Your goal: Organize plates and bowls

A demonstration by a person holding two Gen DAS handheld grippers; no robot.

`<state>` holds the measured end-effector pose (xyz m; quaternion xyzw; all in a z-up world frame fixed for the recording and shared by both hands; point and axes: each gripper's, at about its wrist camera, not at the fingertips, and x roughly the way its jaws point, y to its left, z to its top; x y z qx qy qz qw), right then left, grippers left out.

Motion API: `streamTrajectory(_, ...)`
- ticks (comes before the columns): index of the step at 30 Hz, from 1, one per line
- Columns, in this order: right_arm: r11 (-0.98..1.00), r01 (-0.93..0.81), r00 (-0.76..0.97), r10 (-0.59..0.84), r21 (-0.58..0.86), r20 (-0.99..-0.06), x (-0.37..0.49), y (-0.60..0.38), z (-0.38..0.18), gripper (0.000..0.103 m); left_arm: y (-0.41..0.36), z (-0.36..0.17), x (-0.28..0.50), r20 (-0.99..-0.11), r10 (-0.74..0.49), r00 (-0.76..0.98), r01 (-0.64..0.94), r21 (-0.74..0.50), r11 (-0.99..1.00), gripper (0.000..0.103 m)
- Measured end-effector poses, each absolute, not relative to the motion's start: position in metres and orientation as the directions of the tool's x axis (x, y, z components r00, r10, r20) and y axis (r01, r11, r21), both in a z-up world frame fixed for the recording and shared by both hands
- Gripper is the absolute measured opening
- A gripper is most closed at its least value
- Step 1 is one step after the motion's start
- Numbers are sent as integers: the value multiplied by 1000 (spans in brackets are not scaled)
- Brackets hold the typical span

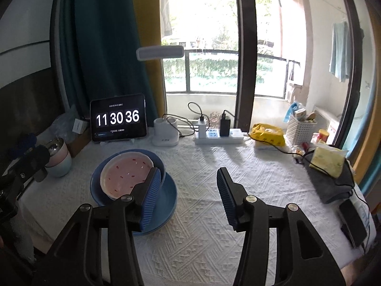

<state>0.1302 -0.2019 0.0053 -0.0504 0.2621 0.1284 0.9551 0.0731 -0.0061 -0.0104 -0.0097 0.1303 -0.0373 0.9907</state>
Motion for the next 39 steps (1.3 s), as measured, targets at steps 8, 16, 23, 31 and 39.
streamTrajectory(8,970,-240,870,199,-35,-451,107,-214,17,53,-9,-4,57,-221,-59,973,56,-20,998,89)
streamTrajectory(16,976,-212,905,178,-47,-386,85,-224,26,56,-11,4,42,-141,-43,989,41,-20,999,89)
streamTrajectory(23,979,-188,943,155,-84,-295,63,-228,39,57,-13,12,28,-94,-44,995,42,-24,999,89)
streamTrajectory(31,980,-184,947,156,-75,-282,59,-233,43,57,-14,16,23,-79,-29,996,28,-17,999,89)
streamTrajectory(39,980,-184,946,158,-69,-284,59,-236,44,57,-14,15,24,-98,-34,995,31,-35,999,89)
